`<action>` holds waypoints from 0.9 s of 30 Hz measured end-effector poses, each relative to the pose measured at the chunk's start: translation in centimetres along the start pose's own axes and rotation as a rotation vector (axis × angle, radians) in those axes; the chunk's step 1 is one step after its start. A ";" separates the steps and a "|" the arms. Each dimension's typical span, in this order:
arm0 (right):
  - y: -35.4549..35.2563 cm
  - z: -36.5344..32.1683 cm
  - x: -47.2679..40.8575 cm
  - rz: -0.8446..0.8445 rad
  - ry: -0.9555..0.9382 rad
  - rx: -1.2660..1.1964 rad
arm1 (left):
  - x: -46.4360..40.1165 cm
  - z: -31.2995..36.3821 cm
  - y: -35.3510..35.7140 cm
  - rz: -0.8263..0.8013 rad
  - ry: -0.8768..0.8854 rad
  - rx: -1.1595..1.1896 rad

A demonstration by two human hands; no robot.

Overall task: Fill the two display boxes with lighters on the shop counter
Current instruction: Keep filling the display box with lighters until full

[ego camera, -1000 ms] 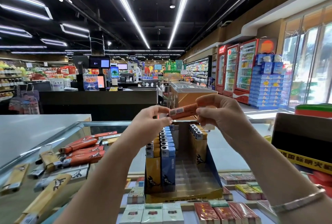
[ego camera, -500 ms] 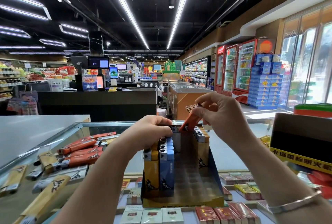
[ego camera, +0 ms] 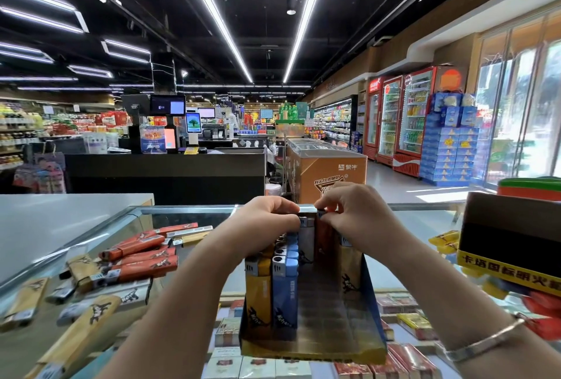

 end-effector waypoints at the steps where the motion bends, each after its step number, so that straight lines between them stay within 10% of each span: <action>1: 0.0 0.0 0.0 -0.004 0.000 0.014 | 0.0 0.0 0.0 0.000 0.002 0.000; 27: -0.1 0.8 -0.9 -0.157 0.003 -0.082 | 0.0 -0.1 0.0 0.004 0.004 0.029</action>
Point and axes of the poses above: each hand's wrist, its own x-axis away from the middle knuckle, its own y-axis out of the palm, z = x × y, the point moved 3 cm from there along -x, towards the middle knuckle, and after that the axes turned 4 degrees about x, right-handed, at the moved point
